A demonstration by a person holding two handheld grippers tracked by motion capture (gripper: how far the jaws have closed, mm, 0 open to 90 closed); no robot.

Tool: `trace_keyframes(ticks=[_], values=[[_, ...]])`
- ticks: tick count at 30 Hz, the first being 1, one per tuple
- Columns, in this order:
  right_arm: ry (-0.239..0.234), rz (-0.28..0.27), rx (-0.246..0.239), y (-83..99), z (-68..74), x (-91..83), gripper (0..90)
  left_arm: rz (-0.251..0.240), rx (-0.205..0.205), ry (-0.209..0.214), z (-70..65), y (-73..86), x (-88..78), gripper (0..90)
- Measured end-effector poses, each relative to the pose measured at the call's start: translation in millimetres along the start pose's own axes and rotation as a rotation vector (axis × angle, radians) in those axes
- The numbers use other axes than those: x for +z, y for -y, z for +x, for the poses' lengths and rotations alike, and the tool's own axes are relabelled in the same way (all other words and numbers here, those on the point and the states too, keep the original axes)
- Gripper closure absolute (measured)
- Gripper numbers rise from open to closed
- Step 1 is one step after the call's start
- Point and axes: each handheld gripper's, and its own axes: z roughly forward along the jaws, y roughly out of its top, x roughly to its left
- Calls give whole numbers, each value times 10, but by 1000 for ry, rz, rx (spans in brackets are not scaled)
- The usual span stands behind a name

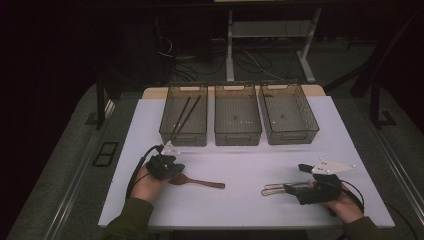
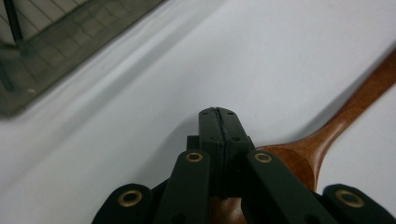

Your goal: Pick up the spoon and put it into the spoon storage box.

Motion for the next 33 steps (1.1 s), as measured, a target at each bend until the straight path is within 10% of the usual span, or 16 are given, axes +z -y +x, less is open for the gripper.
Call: trace_keyframes(ticks=[13, 21, 33], values=[[-2, 2, 3, -1, 4, 6, 66, -74, -32, 15, -17, 44, -145, 850], [-4, 3, 1, 1, 8, 6, 67, -191, -75, 31, -72, 121, -349, 626], [-4, 8, -8, 0, 15, 23, 66, -205, -106, 73, -42, 353, -339, 425]])
